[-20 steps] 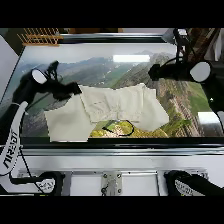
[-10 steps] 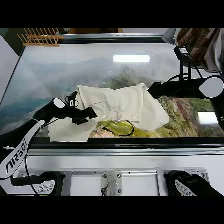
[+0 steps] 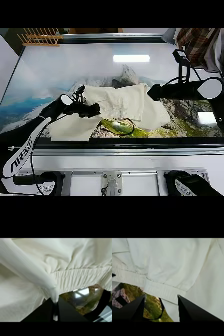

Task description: Fold the clothes and pants, and hang the long-sleeved shirts on hangers.

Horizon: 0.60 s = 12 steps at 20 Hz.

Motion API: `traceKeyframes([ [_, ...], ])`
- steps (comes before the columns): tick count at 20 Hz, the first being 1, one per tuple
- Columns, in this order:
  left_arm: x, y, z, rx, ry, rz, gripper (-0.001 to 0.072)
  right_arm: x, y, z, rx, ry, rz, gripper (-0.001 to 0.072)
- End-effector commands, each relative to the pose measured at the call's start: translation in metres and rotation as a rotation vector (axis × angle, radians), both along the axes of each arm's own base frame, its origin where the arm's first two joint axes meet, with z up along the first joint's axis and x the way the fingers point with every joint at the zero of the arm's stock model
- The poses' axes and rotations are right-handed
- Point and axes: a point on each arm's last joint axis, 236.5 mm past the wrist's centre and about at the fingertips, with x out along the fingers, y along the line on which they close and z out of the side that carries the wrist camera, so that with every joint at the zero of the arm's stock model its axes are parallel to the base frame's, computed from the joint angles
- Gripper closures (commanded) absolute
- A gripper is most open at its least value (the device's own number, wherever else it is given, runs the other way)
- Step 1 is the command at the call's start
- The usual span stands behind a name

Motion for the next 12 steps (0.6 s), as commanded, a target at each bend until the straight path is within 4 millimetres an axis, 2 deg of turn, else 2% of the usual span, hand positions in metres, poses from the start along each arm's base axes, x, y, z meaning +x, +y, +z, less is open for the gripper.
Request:
traceKeyframes([
  [1, 0.003, -0.002, 0.015, -0.019, -0.002, -0.03, 0.0696, -0.007, -0.035, -0.049, 0.026, 0.143, -0.154, 0.0269],
  [3, 0.004, 0.002, 0.02, -0.026, 0.005, -0.038, 0.0695, -0.02, -0.065, -0.106, 0.08, 0.302, -0.326, 0.0265],
  [5, 0.007, 0.008, 0.02, -0.026, 0.006, -0.021, 0.0695, -0.028, -0.064, -0.153, 0.187, 0.417, -0.401, 0.026],
  [8, 0.011, 0.015, 0.02, -0.028, 0.009, -0.003, 0.0695, -0.021, -0.031, -0.195, 0.319, 0.476, -0.364, 0.0261],
  [11, 0.008, 0.015, 0.02, -0.03, 0.02, -0.012, 0.0695, -0.006, 0.012, -0.212, 0.445, 0.477, -0.287, 0.0261],
  [12, 0.008, 0.015, 0.02, -0.03, 0.02, -0.012, 0.0695, -0.003, 0.02, -0.217, 0.468, 0.475, -0.287, 0.0261],
])
